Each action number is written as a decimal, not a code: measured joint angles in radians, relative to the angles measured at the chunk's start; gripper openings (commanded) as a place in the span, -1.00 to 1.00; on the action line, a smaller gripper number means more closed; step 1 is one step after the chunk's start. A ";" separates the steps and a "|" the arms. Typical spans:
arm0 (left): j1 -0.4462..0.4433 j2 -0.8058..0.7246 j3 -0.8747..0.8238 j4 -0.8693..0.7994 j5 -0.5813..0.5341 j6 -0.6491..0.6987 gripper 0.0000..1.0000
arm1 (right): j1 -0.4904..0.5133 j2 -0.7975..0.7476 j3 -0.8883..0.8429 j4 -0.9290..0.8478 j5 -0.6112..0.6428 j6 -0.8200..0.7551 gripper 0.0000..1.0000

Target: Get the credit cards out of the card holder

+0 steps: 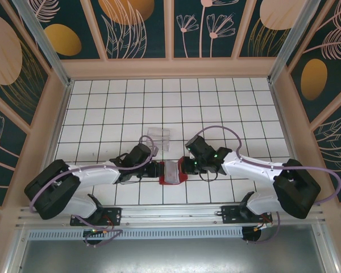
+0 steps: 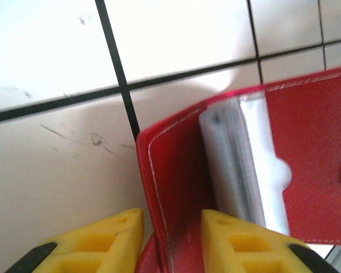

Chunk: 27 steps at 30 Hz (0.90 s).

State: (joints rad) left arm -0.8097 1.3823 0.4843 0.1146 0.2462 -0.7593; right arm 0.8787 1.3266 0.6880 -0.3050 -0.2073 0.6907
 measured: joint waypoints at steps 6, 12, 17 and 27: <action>0.000 -0.130 0.064 -0.154 -0.111 0.014 -0.21 | 0.000 0.000 0.014 -0.010 0.001 -0.001 -0.96; 0.000 -0.177 0.147 -0.254 -0.150 0.031 -0.25 | 0.000 0.000 0.014 -0.010 0.000 0.006 -0.96; -0.001 -0.109 0.208 -0.228 -0.066 0.016 -0.53 | 0.000 -0.003 0.011 -0.006 0.000 0.031 -0.75; -0.042 0.033 0.212 -0.166 0.012 -0.018 -0.71 | 0.000 -0.049 0.003 -0.037 0.073 0.061 -0.19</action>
State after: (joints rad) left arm -0.8520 1.4151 0.6960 -0.0509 0.2584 -0.7776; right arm 0.8787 1.2774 0.6907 -0.3420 -0.1341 0.7517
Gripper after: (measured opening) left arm 0.152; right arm 0.397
